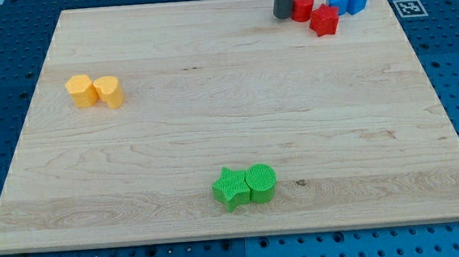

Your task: Move your arm closer to the yellow hexagon

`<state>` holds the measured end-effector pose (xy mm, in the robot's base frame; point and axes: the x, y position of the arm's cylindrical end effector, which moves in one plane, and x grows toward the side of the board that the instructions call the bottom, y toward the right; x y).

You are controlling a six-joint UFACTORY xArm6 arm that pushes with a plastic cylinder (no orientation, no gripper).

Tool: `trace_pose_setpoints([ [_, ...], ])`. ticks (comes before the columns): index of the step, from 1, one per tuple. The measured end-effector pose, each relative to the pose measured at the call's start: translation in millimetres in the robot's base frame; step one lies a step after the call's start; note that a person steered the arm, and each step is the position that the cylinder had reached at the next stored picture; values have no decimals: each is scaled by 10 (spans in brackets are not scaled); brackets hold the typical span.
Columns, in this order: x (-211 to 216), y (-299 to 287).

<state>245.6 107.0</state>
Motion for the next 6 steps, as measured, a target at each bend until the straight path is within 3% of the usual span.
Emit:
trace_pose_setpoints([
  [1, 81, -369],
  [4, 702, -3619],
  [6, 1483, -3898],
])
